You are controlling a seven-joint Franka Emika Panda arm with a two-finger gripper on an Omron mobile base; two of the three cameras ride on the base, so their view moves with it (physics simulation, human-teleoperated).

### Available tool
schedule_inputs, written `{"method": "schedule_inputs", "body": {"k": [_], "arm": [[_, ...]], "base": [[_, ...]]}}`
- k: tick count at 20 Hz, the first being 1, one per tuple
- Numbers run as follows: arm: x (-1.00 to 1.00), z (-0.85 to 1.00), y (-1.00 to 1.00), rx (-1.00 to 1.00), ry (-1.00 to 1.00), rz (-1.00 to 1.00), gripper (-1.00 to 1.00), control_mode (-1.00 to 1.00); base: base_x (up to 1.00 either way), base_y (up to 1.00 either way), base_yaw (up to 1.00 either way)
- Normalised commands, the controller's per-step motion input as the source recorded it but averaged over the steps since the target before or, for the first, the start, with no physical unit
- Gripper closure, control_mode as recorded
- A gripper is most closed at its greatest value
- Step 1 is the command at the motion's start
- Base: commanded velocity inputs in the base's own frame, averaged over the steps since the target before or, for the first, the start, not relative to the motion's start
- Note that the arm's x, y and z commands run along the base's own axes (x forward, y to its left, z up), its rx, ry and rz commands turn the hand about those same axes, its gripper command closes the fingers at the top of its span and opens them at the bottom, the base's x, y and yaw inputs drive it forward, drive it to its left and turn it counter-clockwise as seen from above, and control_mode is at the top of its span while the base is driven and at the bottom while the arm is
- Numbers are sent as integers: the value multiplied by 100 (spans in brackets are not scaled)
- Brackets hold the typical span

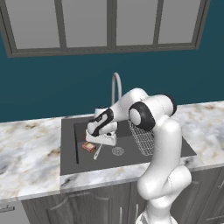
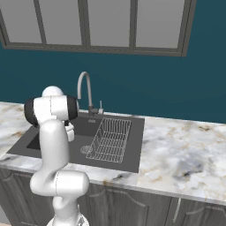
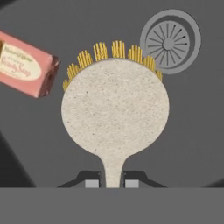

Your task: Pick up the bar soap and dish brush from the sink, and place them back in the cabinet, and close the cabinet door.

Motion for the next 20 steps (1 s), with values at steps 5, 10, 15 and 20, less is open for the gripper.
{"method": "schedule_inputs", "body": {"k": [5, 10, 15, 20], "arm": [[0, 40, 0, 0, 0, 0, 100, -100], [0, 39, 0, 0, 0, 0, 100, -100], [0, 38, 0, 0, 0, 0, 100, -100], [0, 33, 1, -2, 0, 1, 100, -100]], "base": [[0, 0, 0], [0, 0, 0], [0, 0, 0], [0, 0, 0]]}}
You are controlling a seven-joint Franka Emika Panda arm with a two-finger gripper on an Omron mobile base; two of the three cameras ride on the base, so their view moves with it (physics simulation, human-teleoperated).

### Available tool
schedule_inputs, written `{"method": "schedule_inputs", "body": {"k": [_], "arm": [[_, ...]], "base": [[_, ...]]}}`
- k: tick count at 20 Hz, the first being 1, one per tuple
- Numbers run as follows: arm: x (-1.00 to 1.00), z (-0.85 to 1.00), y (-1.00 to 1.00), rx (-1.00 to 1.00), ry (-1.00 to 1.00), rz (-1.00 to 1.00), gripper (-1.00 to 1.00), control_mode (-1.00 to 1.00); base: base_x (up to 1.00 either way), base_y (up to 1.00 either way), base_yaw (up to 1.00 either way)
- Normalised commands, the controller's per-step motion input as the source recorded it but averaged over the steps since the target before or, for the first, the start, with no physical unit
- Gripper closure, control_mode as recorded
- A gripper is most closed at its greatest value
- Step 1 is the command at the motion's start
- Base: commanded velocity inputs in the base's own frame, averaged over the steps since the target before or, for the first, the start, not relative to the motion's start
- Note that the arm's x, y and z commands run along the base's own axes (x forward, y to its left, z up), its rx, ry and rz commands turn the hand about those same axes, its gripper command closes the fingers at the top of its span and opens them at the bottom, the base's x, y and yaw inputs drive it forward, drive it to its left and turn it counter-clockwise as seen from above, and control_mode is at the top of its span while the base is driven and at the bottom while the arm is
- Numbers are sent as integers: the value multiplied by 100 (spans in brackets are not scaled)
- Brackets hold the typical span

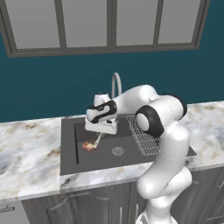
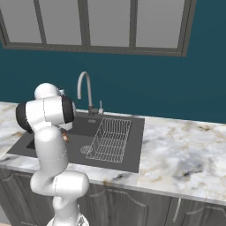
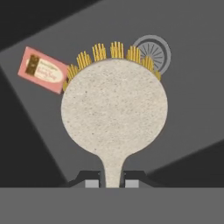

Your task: Pick up the bar soap and dish brush from the sink, and place them back in the cabinet, and close the cabinet door.

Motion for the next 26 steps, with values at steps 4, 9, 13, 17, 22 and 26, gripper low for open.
{"method": "schedule_inputs", "body": {"k": [4, 9, 13, 17, 22, 26], "arm": [[-6, 32, 0, -4, 0, 2, 100, -100], [-27, 42, 0, -2, 0, 6, 100, -100], [-47, 48, -12, 0, 0, 9, 100, -100], [-61, 37, -24, 0, 0, 12, 100, -100], [-71, 26, -29, -1, 0, 14, 100, -100], [-64, 29, -36, 0, 0, 15, 100, -100]], "base": [[0, 0, 0], [0, 0, 0], [0, 0, 0], [0, 0, 0], [0, 0, 0], [0, 0, 0]]}}
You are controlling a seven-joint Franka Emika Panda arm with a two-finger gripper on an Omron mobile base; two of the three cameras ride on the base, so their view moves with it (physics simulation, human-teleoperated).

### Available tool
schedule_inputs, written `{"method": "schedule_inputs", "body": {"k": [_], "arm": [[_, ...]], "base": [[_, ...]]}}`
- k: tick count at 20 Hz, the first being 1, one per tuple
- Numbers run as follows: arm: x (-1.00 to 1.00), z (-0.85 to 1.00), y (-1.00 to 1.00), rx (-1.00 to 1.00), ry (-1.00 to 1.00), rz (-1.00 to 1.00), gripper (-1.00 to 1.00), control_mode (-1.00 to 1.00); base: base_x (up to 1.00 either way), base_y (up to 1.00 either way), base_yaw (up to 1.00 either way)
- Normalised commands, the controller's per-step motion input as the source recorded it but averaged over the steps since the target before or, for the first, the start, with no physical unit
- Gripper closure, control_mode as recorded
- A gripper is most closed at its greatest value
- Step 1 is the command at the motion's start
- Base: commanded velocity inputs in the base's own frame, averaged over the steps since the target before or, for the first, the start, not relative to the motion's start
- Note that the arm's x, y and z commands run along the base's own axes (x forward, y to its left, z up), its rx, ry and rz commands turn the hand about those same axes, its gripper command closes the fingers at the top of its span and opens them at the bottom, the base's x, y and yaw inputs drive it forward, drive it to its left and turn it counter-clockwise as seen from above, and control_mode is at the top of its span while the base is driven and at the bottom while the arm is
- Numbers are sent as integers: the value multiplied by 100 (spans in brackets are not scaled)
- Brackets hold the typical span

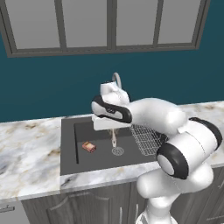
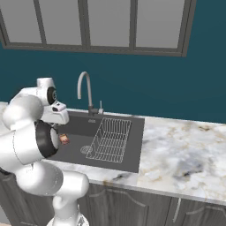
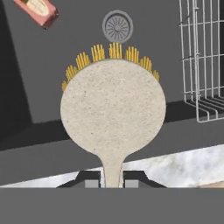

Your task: Pick up the bar soap and dish brush from the sink, and place them back in the cabinet, and close the cabinet door.

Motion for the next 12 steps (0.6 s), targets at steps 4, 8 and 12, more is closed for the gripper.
{"method": "schedule_inputs", "body": {"k": [4, 8, 12], "arm": [[-50, 33, -38, 0, 0, 14, 100, -100], [-45, 38, -34, 0, 0, 8, 100, -100], [-39, 40, -38, 0, 0, 3, 100, -100]], "base": [[0, 0, 0], [0, 0, 0], [0, 0, 0]]}}
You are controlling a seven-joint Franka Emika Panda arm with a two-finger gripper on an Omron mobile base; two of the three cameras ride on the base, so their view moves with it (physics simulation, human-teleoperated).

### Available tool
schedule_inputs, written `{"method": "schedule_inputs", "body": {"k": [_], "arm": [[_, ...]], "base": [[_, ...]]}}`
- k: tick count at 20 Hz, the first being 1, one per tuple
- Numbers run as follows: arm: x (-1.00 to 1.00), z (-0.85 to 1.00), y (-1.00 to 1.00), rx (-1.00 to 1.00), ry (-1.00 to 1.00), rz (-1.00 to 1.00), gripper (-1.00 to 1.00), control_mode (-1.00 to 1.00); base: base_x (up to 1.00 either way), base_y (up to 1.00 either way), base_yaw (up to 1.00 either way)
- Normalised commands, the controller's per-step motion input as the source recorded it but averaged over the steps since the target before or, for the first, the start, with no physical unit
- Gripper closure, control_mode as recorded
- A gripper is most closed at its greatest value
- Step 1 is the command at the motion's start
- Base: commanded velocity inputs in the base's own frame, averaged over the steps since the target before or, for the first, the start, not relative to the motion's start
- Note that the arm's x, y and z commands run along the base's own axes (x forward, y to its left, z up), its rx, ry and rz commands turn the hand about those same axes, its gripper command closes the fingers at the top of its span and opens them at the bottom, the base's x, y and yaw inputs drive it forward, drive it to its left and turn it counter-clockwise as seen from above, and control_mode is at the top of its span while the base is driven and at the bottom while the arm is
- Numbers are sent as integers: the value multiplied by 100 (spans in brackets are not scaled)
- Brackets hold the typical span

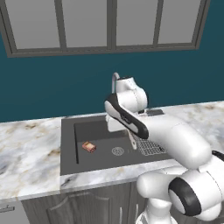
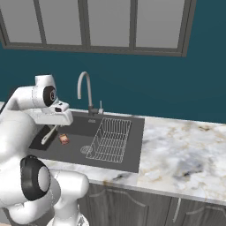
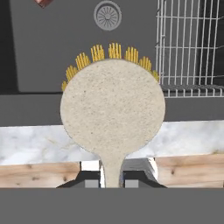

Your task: Pick up the bar soap and dish brush from the sink, and place them back in the cabinet, and close the cabinet door.

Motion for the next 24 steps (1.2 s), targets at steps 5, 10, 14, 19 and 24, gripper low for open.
{"method": "schedule_inputs", "body": {"k": [5, 10, 14, 19, 24], "arm": [[-27, 35, -47, 1, -1, 3, 100, -100], [-16, 21, -44, 1, 0, 2, 100, -100], [-2, 33, -32, 1, 0, 0, 100, -100], [-3, 37, -48, 6, 0, 0, 100, -100], [-5, 27, -34, 2, 0, 0, 100, -100]], "base": [[0, 0, 0], [0, 0, 0], [0, 0, 0], [0, 0, 0], [0, 0, 0]]}}
